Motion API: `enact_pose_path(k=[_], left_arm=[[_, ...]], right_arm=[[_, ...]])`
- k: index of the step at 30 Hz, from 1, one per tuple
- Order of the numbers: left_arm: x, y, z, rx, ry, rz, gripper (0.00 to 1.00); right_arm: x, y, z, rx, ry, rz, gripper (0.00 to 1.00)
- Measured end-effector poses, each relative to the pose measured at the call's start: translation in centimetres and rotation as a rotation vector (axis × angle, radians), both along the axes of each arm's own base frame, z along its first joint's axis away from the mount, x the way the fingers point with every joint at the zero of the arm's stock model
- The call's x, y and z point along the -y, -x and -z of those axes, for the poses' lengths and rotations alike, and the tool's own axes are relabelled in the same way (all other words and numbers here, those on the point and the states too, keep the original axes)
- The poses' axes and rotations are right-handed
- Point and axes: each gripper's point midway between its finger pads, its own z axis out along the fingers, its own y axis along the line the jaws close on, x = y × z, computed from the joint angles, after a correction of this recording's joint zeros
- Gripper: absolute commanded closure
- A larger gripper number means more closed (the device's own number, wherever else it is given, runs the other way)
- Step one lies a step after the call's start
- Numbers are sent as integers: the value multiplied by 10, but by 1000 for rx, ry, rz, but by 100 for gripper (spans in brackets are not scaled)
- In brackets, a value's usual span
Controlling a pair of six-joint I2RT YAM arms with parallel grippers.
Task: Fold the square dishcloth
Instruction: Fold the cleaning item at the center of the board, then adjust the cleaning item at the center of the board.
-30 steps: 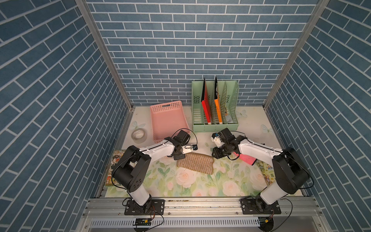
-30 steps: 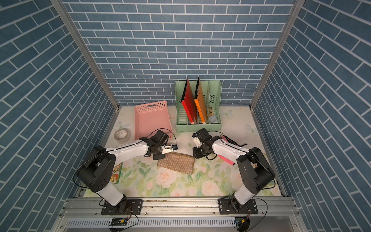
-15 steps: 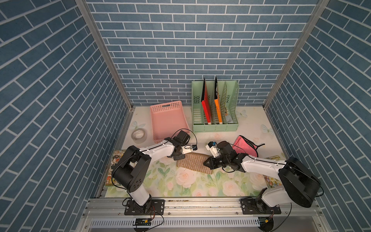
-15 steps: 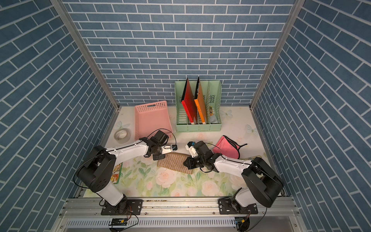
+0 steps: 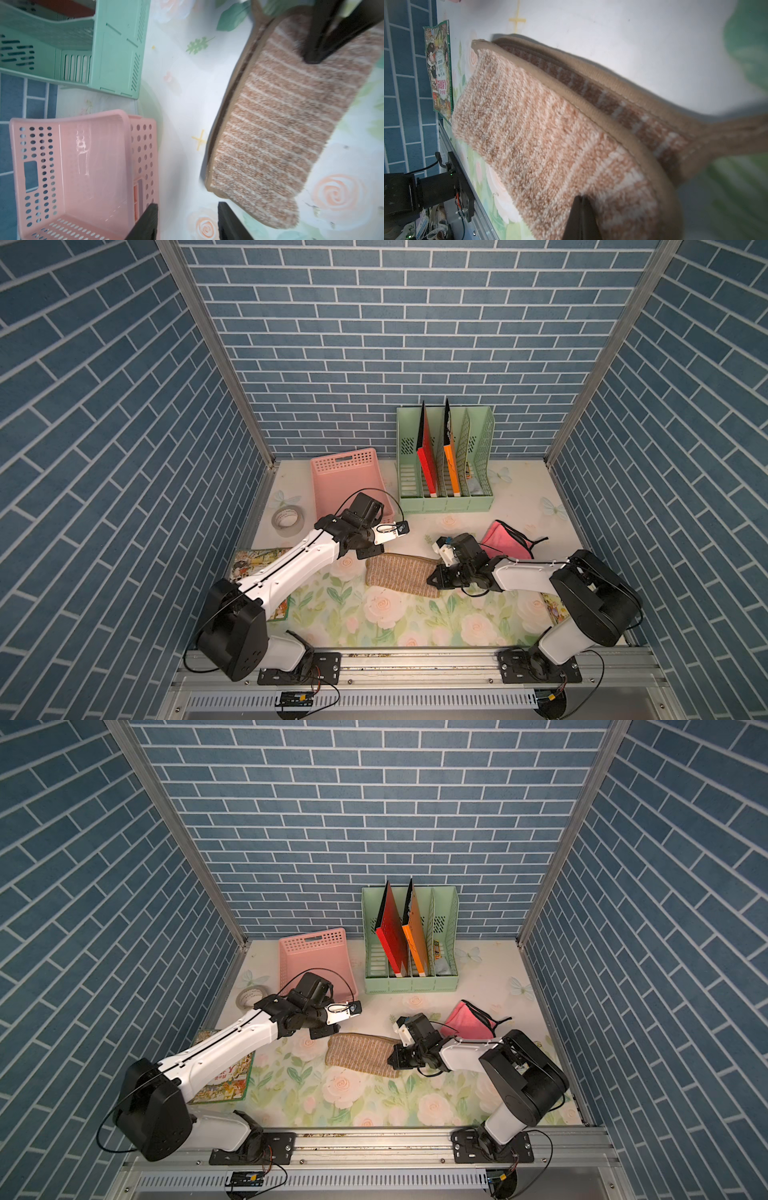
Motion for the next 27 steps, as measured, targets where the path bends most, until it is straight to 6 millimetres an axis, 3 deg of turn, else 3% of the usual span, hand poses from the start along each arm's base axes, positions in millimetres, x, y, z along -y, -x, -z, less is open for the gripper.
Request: enact_pose_path(k=[3,7,12,14,21,27], left_arm=[[4,32,31,-99,-5,52,60],[-10,56,81,-231,-74,28,66],[-10,65,87,-263,-79,63,51],[-13,73,88,-260,-85,83,50],[-30,82,114,-241,-167,108,65],[-18,70,121,-179,-176,129,77]], right_arm=[[0,0,0,1,9,-8,99],[1,-1,0,4,26,-20,99],[7,-8,0,14,37,-11,100],[10,-11,0,17,38,-5,100],[15,-20,0,28,55,-7,100],[17,-22,0,35,74,-28,100]])
